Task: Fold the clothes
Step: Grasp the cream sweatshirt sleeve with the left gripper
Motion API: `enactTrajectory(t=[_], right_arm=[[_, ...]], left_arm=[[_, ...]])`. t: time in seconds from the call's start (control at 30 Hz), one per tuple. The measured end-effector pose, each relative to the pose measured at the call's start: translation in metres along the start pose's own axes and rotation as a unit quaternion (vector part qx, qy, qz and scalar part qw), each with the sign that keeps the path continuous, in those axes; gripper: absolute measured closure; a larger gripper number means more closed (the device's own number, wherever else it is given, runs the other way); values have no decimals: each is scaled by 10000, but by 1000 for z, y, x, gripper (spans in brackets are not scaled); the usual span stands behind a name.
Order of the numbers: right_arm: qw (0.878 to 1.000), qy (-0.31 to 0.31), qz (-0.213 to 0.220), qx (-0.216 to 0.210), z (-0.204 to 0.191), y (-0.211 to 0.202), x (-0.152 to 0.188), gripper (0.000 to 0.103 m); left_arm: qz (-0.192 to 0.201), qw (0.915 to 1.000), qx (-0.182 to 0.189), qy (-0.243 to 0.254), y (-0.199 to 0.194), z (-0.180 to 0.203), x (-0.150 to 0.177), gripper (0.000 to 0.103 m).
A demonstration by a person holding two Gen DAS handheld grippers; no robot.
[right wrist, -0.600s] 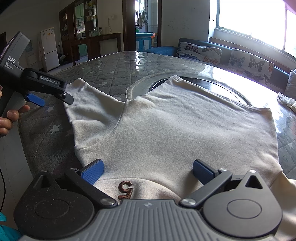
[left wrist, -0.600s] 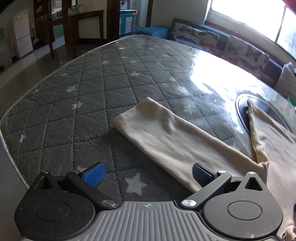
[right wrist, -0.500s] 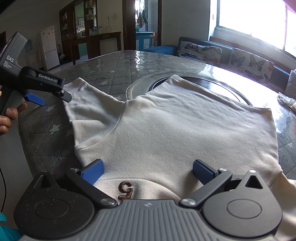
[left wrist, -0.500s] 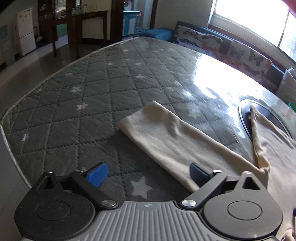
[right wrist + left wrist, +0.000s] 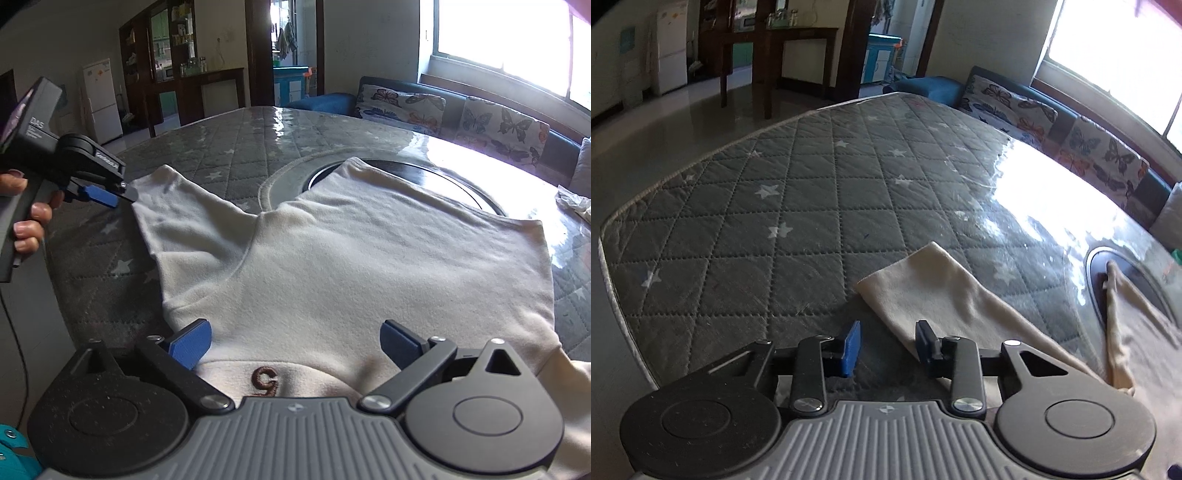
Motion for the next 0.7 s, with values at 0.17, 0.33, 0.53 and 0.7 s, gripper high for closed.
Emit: enactTrajectory(t=[0.17, 0.33, 0.53, 0.7], right_arm=[[10000, 29, 62, -3, 0, -4, -2, 5], [9997, 191, 130, -17, 5, -11, -3, 13], [9987, 444, 256, -32, 15, -24, -5, 22], [9971, 644, 405, -4, 27, -37, -9, 23]], left_arm=[[61, 10000, 11, -69, 3, -2, -6, 68], [140, 9999, 21, -43, 11, 0, -9, 94], [284, 9959, 846, -132, -18, 16, -7, 100], [498, 9840, 1707, 88, -61, 57, -8, 101]])
Point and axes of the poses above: each gripper's, at about its wrist camera, not at the fingertips, and y roughly the way its jaws point, z to its right, x to its underside, the point moved 10 cm from there along y, roughly the way its jaws point, and after that the axes turned 4 degrees about -x, right-handed, at the moved point
